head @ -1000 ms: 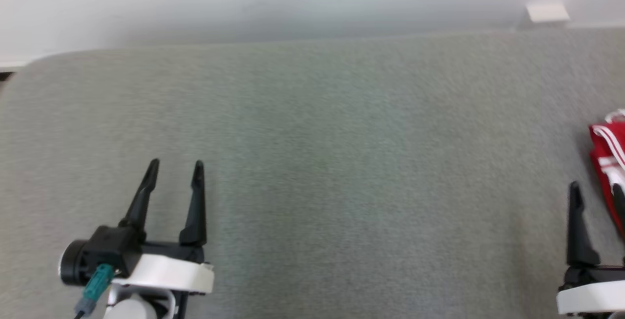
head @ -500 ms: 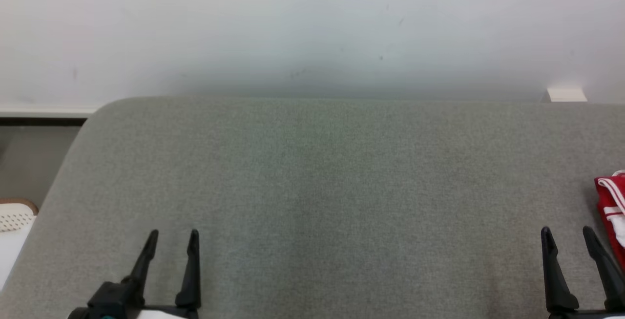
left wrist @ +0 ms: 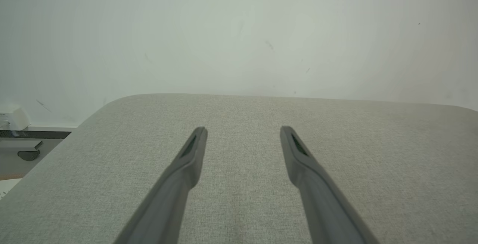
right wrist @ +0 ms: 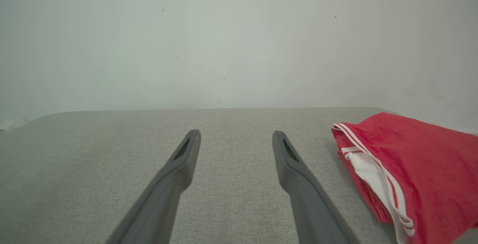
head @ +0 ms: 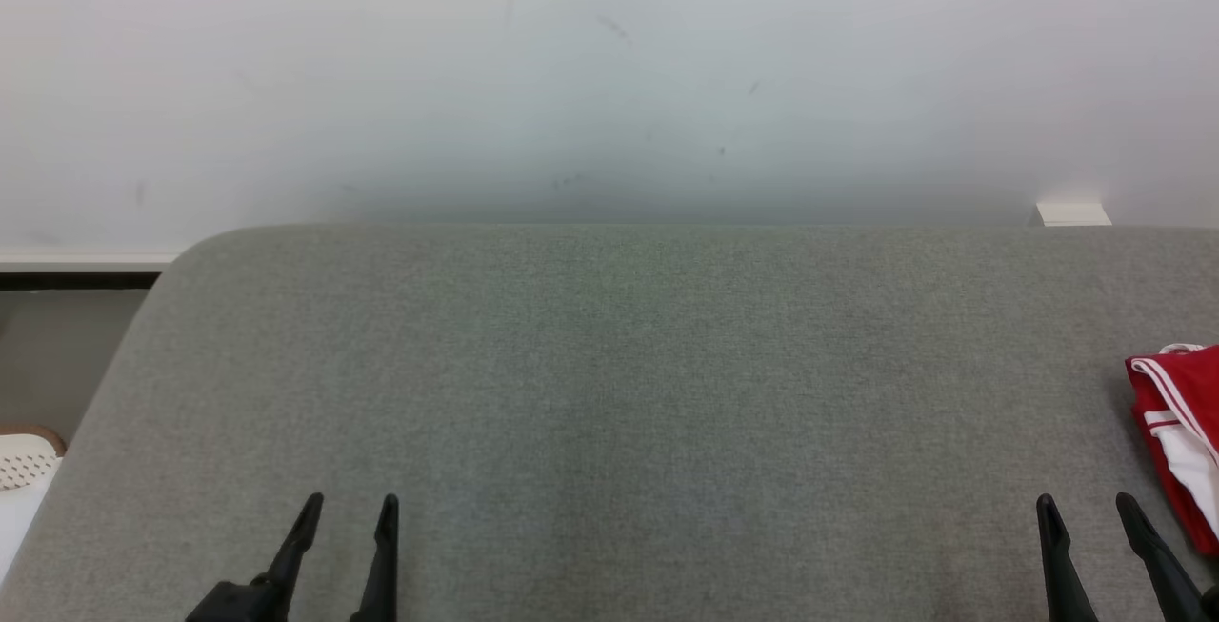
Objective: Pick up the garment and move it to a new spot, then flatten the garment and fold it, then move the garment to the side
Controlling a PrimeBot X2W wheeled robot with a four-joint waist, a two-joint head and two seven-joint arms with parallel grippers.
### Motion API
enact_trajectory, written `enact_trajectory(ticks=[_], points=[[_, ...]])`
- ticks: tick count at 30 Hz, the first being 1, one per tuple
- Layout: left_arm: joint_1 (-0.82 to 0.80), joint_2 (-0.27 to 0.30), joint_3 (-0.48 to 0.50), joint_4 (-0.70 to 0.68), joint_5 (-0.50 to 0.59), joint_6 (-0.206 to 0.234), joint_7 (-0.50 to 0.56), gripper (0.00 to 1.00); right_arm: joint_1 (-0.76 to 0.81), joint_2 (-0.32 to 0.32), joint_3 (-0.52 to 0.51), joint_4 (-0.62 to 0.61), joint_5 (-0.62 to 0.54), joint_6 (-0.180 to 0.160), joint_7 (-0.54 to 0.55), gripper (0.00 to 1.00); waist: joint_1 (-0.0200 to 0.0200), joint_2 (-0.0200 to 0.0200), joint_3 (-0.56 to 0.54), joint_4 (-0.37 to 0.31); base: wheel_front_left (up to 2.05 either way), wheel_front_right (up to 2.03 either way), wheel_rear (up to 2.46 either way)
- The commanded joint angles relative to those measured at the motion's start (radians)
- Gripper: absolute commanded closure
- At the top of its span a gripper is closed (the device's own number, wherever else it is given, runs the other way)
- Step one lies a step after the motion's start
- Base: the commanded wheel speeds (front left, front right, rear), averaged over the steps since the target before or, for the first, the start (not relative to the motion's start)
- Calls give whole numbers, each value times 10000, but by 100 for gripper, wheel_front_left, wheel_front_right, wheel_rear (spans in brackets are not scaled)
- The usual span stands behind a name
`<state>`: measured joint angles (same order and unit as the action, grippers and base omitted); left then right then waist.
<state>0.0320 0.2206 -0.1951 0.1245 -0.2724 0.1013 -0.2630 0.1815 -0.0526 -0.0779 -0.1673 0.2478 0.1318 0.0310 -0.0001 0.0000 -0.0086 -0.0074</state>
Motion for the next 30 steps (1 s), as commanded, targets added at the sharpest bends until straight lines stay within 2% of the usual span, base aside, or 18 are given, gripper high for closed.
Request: enact_trajectory(ticks=[1, 24, 25, 30], points=[[111, -9, 49, 54, 89, -34, -15, 0, 135, 18, -5, -67, 100, -27, -15, 0, 1, 0, 4, 13, 0, 0, 0], [-108, -114, 189, 363, 223, -122, -15, 0, 217, 17, 8, 28, 266, -27, -77, 0, 1, 0, -14, 114, 0, 0, 0], [-60, -137, 171, 346, 123, -121, 2, 100, 84, 10, 31, 23, 169, 0, -30, 100, 1, 0, -14, 114, 0, 0, 0], [-60, -264, 269, 540, -474, -217, 169, 100, 13, 25, 99, 294, 783, -1, -38, 100, 2, 0, -11, 114, 0, 0, 0]])
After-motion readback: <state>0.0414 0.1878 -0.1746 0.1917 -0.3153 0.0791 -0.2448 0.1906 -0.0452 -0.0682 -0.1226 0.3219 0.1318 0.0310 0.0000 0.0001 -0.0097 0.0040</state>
